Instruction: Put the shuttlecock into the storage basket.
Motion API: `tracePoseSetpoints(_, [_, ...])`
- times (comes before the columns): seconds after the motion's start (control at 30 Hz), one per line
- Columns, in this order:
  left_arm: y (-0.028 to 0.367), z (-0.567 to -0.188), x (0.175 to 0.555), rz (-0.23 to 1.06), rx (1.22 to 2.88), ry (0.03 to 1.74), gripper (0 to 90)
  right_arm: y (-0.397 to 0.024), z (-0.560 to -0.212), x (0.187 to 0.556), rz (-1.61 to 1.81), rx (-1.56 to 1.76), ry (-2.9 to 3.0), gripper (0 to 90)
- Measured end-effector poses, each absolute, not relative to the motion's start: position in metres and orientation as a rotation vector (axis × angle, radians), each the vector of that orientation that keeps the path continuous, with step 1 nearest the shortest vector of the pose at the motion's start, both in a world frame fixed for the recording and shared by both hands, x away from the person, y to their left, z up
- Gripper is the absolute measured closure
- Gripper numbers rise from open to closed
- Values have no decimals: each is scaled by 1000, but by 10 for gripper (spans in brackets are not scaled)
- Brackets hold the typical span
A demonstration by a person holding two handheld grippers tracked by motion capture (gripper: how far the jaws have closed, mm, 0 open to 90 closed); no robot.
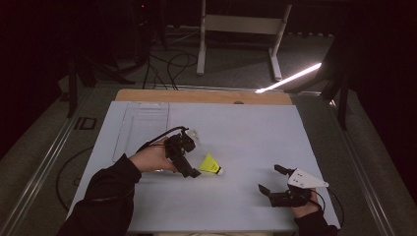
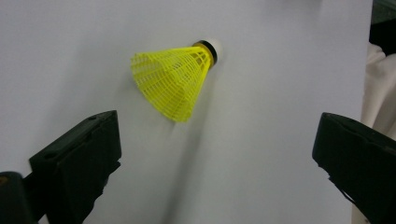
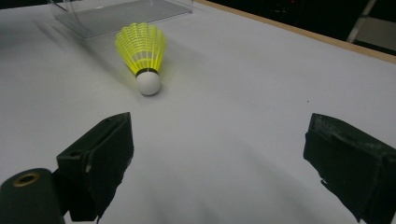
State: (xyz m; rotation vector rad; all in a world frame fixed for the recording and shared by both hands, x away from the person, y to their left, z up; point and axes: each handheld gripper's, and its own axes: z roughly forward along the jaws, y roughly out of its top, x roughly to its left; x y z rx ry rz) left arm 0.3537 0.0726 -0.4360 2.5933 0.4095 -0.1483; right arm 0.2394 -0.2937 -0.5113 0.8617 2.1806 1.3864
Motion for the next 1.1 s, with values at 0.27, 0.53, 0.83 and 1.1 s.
tracePoseSetpoints(0.27, [60,-453,362,-188,2602,433,65,-294,-511,240,1388,860,2184,84])
tracePoseSetpoints(0.53, [49,-466,365,-207,2629,431,163,-294,-512,240,1391,864,2187,84])
tracePoseSetpoints(0.83, [39,-476,367,-209,2674,393,257,-294,-512,240,1392,867,2192,84])
tracePoseSetpoints(1.1, [30,-483,370,-220,2720,366,376,-293,-512,240,1391,866,2192,84])
